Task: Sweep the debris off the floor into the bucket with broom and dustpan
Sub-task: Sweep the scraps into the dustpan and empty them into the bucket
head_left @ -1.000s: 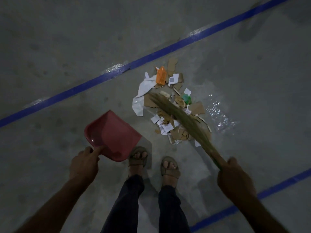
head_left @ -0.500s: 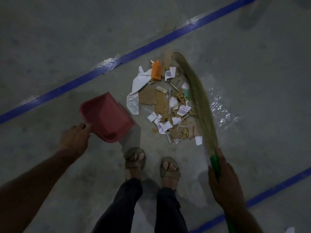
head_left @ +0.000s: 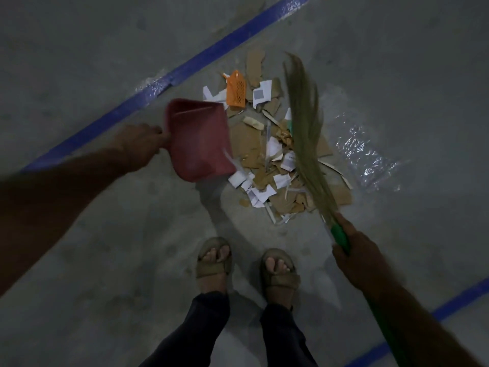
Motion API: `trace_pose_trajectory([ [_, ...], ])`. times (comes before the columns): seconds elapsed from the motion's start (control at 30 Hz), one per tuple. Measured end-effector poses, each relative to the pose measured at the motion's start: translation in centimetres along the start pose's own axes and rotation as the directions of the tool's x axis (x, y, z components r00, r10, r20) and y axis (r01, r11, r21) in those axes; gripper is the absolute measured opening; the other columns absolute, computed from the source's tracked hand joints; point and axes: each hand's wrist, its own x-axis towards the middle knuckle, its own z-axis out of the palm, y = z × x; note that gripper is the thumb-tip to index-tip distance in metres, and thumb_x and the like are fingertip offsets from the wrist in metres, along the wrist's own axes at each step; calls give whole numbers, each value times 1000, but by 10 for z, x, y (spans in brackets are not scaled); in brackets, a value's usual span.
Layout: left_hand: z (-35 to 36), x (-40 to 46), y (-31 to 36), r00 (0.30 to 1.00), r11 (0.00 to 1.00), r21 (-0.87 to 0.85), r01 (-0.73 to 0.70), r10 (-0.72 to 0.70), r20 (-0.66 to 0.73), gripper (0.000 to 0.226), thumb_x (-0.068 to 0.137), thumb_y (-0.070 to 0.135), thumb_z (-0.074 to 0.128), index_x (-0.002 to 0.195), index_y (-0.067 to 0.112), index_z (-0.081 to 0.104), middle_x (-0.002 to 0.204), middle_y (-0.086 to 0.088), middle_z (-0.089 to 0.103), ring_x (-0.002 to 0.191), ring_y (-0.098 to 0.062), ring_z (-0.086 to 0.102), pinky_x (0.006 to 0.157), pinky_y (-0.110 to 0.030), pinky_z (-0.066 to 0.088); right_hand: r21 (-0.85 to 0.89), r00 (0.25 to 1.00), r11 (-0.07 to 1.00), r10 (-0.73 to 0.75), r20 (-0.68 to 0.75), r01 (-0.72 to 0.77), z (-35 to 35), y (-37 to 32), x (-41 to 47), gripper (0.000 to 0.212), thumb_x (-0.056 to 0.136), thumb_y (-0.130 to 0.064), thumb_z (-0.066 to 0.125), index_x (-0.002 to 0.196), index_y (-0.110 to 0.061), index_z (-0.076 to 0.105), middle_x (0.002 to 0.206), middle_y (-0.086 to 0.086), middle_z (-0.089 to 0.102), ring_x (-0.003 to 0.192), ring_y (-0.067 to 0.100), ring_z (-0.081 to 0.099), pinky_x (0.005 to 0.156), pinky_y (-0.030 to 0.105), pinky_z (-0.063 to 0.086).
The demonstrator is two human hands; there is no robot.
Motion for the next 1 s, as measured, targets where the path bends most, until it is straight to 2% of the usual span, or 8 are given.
trace_pose_trajectory([
  [0.1,-19,12,79,998,997,-72,10,-5,64,39,85,14,68,122,28,63,111,-9,63,96,-36,63,77,-40,48,96,996,992,-87,10,86,11,-5,6,82,91,-11,64,157,-30,21,102,8,60,74,12,58,65,32,52],
  [0.23,-2,13,125,987,989,-129,70,-49,155,41,92,18,61,130,34,58,113,-6,58,104,-35,59,78,-41,46,140,987,978,-157,12,154,17,-10,4,79,90,-9,64,156,-29,25,105,2,57,70,3,51,60,15,38],
  [0.4,15,-2,154,991,987,-130,94,-81,106,43,92,16,62,133,24,53,110,-10,55,97,-38,59,73,-44,46,113,981,984,-154,117,141,21,-10,-29,78,95,-27,57,153,-52,10,101,-4,54,74,7,57,63,25,49],
  [0.5,22,-20,161,988,978,-148,148,-139,73,42,91,14,62,131,21,53,110,-11,56,97,-38,57,72,-43,47,177,992,978,-118,37,110,13,-5,-53,77,95,-29,58,149,-59,12,104,-9,55,78,7,59,68,35,55],
  [0.57,30,-43,159,981,967,-171,188,-177,80,42,88,12,65,128,21,56,111,-11,57,97,-40,58,71,-45,48,199,997,978,-62,-35,68,5,2,-70,76,94,-28,60,147,-61,16,101,-9,57,74,8,60,66,38,55],
  [0.67,44,-80,150,979,970,-164,181,-162,124,43,83,11,70,123,21,59,106,-11,59,90,-40,60,67,-45,52,156,996,988,36,-84,-22,-9,21,-84,77,94,-26,60,150,-55,17,103,-5,55,77,12,59,69,40,53],
  [0.8,54,-92,155,980,981,-125,151,-132,152,45,82,10,73,123,23,59,100,-8,60,83,-35,61,63,-41,51,44,989,988,151,-2,-150,-20,47,-72,76,94,-25,59,154,-44,15,97,-1,54,72,14,60,65,41,57],
  [1.0,54,-41,201,996,974,-222,38,-19,85,49,86,9,68,132,25,57,107,-12,60,93,-39,60,69,-42,48,-13,988,991,136,68,-136,-6,57,-53,69,95,-25,58,153,-37,22,99,2,55,75,15,60,66,42,58],
])
